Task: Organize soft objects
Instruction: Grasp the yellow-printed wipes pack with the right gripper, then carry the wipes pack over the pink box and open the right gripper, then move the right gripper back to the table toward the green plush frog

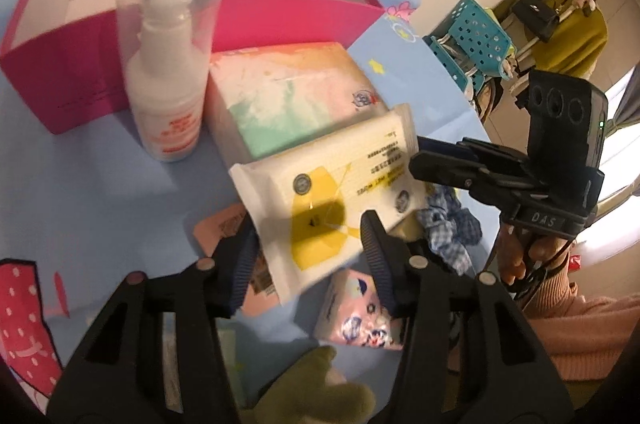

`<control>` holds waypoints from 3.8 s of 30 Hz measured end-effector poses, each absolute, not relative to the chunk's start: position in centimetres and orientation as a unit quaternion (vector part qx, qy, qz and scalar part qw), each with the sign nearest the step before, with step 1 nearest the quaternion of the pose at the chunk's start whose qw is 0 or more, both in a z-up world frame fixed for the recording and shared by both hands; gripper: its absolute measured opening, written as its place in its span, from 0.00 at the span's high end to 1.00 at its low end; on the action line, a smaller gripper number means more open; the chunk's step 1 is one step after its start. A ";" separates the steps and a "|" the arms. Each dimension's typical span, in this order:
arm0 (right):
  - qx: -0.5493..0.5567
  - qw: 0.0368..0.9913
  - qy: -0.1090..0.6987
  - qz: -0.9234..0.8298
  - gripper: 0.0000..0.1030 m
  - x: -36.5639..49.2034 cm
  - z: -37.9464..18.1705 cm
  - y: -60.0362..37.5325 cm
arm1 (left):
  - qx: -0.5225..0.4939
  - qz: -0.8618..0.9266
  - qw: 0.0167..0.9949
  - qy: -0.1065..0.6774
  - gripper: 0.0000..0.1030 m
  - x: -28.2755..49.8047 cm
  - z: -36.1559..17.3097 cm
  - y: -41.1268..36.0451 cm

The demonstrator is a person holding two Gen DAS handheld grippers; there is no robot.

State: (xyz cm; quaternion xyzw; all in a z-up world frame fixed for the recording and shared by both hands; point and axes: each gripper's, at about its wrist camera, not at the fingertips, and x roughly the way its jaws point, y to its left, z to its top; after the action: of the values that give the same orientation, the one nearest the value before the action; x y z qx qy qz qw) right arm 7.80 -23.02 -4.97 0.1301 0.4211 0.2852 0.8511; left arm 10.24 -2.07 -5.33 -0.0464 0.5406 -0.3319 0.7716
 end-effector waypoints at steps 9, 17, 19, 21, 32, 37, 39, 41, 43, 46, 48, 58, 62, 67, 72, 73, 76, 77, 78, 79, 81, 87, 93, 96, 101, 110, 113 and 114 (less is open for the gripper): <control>0.140 0.839 0.433 0.300 0.74 7.8 -6.3 -23.2 | -0.035 -0.319 0.780 0.536 0.48 8.4 -5.8 -0.7; 0.129 0.844 0.422 0.306 0.86 7.5 -6.0 -23.2 | -0.018 -0.332 0.768 0.547 0.48 8.4 -6.3 -1.8; 0.135 0.842 0.424 0.305 0.86 7.6 -6.1 -23.4 | -0.021 -0.323 0.772 0.546 0.48 8.9 -6.3 -1.9; 0.140 0.841 0.424 0.304 0.86 7.6 -6.3 -23.5 | -0.025 -0.325 0.771 0.547 0.47 9.0 -6.3 -1.8; 0.165 0.836 0.423 0.308 0.86 7.7 -6.9 -24.3 | -0.031 -0.338 0.766 0.546 0.45 9.5 -6.4 -2.1; 0.167 0.838 0.419 0.307 0.86 7.5 -6.2 -24.5 | -0.052 -0.355 0.759 0.544 0.45 9.2 -6.0 -2.4; 0.167 0.841 0.414 0.305 0.86 7.3 -5.5 -24.6 | -0.073 -0.363 0.757 0.539 0.46 9.2 -5.3 -2.1; 0.172 0.842 0.407 0.311 0.86 7.2 -4.7 -24.9 | -0.079 -0.361 0.766 0.527 0.46 9.1 -4.5 -1.7; 0.170 0.847 0.395 0.313 0.86 7.1 -3.5 -24.9 | -0.080 -0.360 0.778 0.509 0.46 8.9 -2.8 -1.6; 0.152 0.860 0.372 0.315 0.86 7.4 -1.1 -24.9 | -0.071 -0.355 0.797 0.484 0.46 9.1 -0.5 -1.9; 0.144 0.869 0.354 0.313 0.86 8.1 0.6 -25.1 | -0.061 -0.351 0.810 0.466 0.46 9.6 1.3 -2.3; 0.130 0.895 0.316 0.286 0.86 15.2 4.5 -25.9 | -0.041 -0.310 0.842 0.439 0.46 17.6 5.2 -4.8; 0.137 0.895 0.322 0.275 0.86 18.3 4.4 -26.0 | -0.037 -0.293 0.842 0.452 0.46 20.2 4.6 -5.2; 0.146 0.888 0.345 0.267 0.86 21.1 3.1 -26.0 | -0.042 -0.278 0.831 0.481 0.46 23.1 3.0 -5.6; 0.137 0.883 0.377 0.246 0.84 22.6 1.7 -25.5 | -0.057 -0.267 0.816 0.510 0.46 25.1 1.5 -5.7; 0.131 0.883 0.384 0.235 0.83 22.7 1.5 -25.4 | -0.059 -0.265 0.814 0.513 0.46 25.4 1.4 -5.7; 0.109 0.888 0.396 0.208 0.75 22.8 1.6 -24.8 | -0.065 -0.264 0.809 0.521 0.46 25.7 1.1 -5.6; 0.104 0.891 0.394 0.200 0.71 22.7 1.8 -24.7 | -0.068 -0.264 0.808 0.522 0.46 25.8 1.1 -5.5; 0.098 0.894 0.390 0.196 0.69 22.4 2.1 -24.6 | -0.070 -0.260 0.810 0.521 0.46 25.8 1.1 -5.3; 0.095 0.897 0.386 0.196 0.69 22.2 2.4 -24.5 | -0.070 -0.258 0.813 0.518 0.46 25.7 1.3 -5.2; 0.086 0.904 0.372 0.193 0.68 21.5 3.2 -24.5 | -0.066 -0.255 0.821 0.506 0.46 25.1 1.9 -4.7; 0.075 0.903 0.347 0.244 0.65 18.2 4.5 -24.1 | -0.033 -0.265 0.853 0.448 0.45 21.4 4.4 -3.0; 0.060 0.884 0.325 0.331 0.56 13.1 5.5 -22.0 | -0.017 -0.276 0.876 0.394 0.35 14.7 5.5 0.5; 0.057 0.863 0.333 0.375 0.56 10.8 4.9 -20.6 | -0.021 -0.266 0.879 0.395 0.34 12.1 4.5 2.5; 0.055 0.839 0.354 0.408 0.56 8.1 3.2 -19.1 | -0.018 -0.245 0.874 0.420 0.34 8.5 1.6 5.1; 0.050 0.773 0.443 0.452 0.56 6.4 -2.4 -14.5 | -0.056 -0.198 0.857 0.472 0.34 5.5 -3.9 9.3; 0.057 0.745 0.484 0.455 0.56 7.0 -4.8 -12.5 | -0.068 -0.184 0.851 0.488 0.34 4.9 -5.4 10.5; 0.063 0.737 0.494 0.456 0.56 7.2 -5.3 -12.0 | -0.073 -0.182 0.848 0.492 0.34 4.8 -5.9 11.0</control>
State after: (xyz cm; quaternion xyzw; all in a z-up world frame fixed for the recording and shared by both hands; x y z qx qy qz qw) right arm 7.24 -12.05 -5.32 0.0627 0.4942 0.4562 0.7374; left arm 4.77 11.02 -5.90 -0.0731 0.4924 -0.1822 0.8479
